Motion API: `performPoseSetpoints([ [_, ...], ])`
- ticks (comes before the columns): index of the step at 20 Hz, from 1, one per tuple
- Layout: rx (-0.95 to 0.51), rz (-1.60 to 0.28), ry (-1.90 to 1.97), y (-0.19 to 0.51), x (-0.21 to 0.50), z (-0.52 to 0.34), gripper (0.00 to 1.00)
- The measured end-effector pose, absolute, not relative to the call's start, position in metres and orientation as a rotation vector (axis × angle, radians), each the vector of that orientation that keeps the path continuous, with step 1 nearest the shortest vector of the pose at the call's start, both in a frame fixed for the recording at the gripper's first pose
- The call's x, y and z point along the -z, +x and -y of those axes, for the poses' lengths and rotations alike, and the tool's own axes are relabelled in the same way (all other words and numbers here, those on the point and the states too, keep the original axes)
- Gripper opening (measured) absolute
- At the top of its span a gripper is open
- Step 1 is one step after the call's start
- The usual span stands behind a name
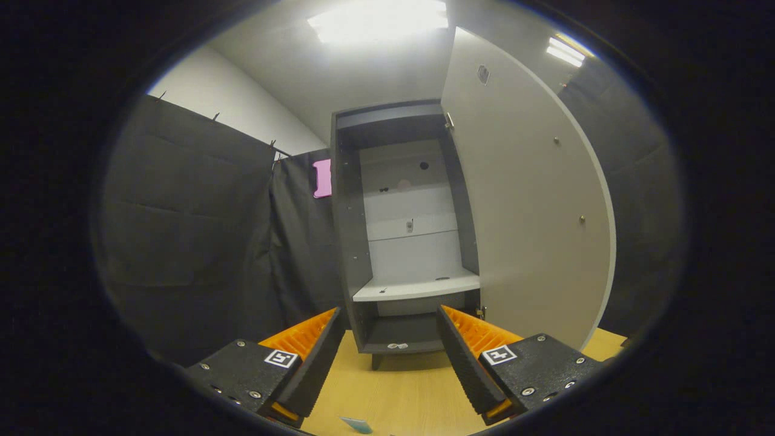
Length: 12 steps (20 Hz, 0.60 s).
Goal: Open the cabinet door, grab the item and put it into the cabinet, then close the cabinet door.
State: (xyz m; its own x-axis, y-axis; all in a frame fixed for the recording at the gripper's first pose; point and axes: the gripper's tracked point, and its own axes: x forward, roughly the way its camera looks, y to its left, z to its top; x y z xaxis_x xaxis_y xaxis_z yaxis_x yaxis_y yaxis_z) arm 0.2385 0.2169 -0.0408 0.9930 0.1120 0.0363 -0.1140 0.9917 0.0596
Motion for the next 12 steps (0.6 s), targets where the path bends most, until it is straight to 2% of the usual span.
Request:
performPoseSetpoints([
  [12,-0.196,-0.154,0.005,0.228,0.177,-0.276,0.94],
])
